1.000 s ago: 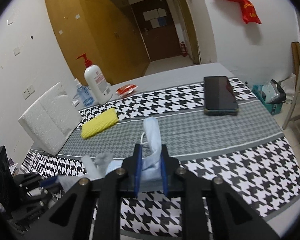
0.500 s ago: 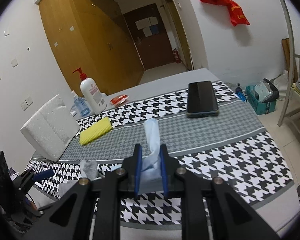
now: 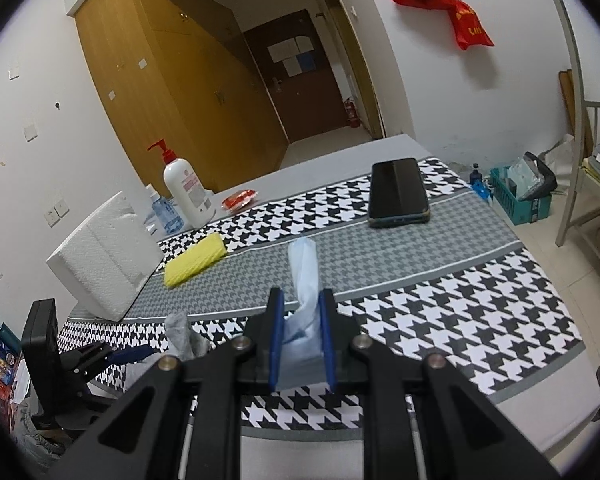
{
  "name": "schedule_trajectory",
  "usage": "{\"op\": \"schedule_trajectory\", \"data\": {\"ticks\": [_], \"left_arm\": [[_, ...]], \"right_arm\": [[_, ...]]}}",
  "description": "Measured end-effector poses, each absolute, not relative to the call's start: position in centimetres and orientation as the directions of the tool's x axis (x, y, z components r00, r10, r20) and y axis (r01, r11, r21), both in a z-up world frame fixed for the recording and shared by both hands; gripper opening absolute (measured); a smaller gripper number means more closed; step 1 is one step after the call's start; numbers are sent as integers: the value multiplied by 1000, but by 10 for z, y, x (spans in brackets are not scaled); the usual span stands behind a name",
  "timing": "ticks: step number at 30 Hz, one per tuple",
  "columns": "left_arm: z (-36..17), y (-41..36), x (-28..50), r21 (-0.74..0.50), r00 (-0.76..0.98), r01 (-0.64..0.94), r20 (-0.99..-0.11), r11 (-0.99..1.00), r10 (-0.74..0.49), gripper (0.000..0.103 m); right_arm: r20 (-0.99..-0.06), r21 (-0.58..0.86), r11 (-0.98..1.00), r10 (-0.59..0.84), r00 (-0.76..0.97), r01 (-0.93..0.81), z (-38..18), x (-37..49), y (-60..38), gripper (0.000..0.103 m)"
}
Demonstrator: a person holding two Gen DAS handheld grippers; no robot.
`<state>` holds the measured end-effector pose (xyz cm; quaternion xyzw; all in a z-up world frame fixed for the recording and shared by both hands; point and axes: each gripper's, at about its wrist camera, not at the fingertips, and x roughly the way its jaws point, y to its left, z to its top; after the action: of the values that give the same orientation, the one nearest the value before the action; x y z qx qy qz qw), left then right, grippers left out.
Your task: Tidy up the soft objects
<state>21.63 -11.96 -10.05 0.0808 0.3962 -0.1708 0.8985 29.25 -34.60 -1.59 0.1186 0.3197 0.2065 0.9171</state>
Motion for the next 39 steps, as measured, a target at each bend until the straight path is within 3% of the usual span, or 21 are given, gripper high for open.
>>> {"op": "schedule_trajectory", "data": {"ticks": [4,10,29,39], "left_arm": [[-99,-124,215,-23,599,410,-747,912,-289,35],[-95,-131,216,-4,611,419,-738,908,-285,16],[-18,-121,226,11,738,392,-601,920,-308,13],[29,-120,228,81,799,385,-528,920,-288,12]], "right_arm": [[-534,350,885,459,710,-308,-16,290,-345,21],[-525,357,880,467,712,-315,-14,287,-345,21],[-460,374,859,499,734,-350,5,284,-348,21],[-433,374,850,513,741,-370,16,284,-341,21]]}}
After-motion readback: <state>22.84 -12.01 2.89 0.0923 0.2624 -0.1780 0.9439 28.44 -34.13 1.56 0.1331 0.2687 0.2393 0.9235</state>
